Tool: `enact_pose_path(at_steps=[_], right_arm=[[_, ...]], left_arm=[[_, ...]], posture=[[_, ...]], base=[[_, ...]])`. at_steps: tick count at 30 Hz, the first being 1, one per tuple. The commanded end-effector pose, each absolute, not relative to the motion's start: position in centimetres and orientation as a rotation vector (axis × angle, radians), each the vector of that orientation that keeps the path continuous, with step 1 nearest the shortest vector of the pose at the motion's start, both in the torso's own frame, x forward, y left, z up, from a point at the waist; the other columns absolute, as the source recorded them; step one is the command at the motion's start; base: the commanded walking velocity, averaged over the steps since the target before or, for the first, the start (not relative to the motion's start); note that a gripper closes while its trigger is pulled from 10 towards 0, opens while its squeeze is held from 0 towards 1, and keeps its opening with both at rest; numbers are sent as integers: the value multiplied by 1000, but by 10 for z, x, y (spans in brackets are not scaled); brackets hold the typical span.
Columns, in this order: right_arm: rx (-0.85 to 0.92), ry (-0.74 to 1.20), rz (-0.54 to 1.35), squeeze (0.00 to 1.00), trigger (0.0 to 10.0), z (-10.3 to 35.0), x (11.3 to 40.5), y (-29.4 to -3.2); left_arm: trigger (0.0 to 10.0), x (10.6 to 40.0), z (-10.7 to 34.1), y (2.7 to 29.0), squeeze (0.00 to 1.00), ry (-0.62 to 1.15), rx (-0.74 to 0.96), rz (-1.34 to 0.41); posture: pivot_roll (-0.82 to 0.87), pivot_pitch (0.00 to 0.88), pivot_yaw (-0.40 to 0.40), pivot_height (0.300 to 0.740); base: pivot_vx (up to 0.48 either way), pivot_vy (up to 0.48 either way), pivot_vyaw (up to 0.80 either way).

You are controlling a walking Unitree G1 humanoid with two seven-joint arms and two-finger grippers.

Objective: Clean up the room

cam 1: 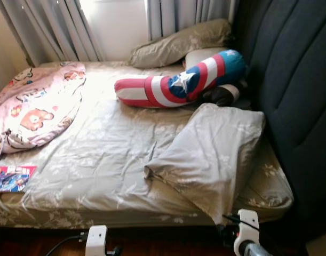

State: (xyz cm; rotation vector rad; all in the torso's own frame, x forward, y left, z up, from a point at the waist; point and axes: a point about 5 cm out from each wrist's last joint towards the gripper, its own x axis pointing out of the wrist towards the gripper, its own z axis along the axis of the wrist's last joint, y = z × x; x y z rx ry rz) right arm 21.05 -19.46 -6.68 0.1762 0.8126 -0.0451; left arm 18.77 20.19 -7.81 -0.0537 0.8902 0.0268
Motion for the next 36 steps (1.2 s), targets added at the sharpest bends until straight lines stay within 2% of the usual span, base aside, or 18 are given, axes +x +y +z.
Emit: enact_pose_path(at_steps=[1, 7, 13, 18, 22, 23, 24, 27, 29, 34, 36], right_arm=[[185, 804, -54, 0, 10000, -66, 212, -194], [178, 800, -68, 0, 10000, -65, 213, -198], [220, 755, -115, 0, 10000, -61, 218, -200], [245, 710, -131, 0, 10000, -57, 223, -201], [258, 651, -159, 0, 10000, -51, 229, -204], [270, 623, -175, 0, 10000, -49, 231, -205], [270, 623, -175, 0, 10000, -49, 231, -205], [270, 579, -195, 0, 10000, -45, 236, -207], [264, 464, -224, 0, 10000, -26, 255, -216], [256, 375, -234, 0, 10000, -15, 262, -224], [203, 356, -196, 0, 10000, -12, 262, -226]], left_arm=[[10000, 178, -82, 210, 0, 917, -38, 37], [10000, 179, -81, 207, 0, 916, -45, 37], [10000, 196, -75, 195, 0, 854, -57, 6], [10000, 212, -64, 197, 0, 768, -64, 6], [10000, 236, -47, 198, 0, 656, -72, 7], [10000, 249, -36, 198, 0, 594, -72, 0], [10000, 249, -36, 198, 0, 594, -72, 0], [10000, 277, -10, 194, 0, 442, -75, -17], [10000, 297, 13, 186, 0, 299, -62, -49], [10000, 304, 28, 169, 0, 182, -38, -109], [10000, 302, 30, 163, 0, 142, -19, -140]], posture=[[20, 0, 11, 740], [11, 0, 1, 740], [9, 5, -4, 740], [7, 15, -9, 740], [-3, 21, -18, 740], [-3, 28, -19, 740], [-3, 28, -19, 740], [-12, 49, -22, 740], [-16, 69, -22, 740], [-10, 101, -22, 740], [-3, 113, -24, 740]], base=[[259, 0, 0], [258, 0, 0], [172, 0, 0], [0, 0, 0], [0, 0, 0], [0, 0, 0], [0, 0, 0], [0, 0, 0], [0, 0, 0], [0, 0, 0], [0, 0, 0]])
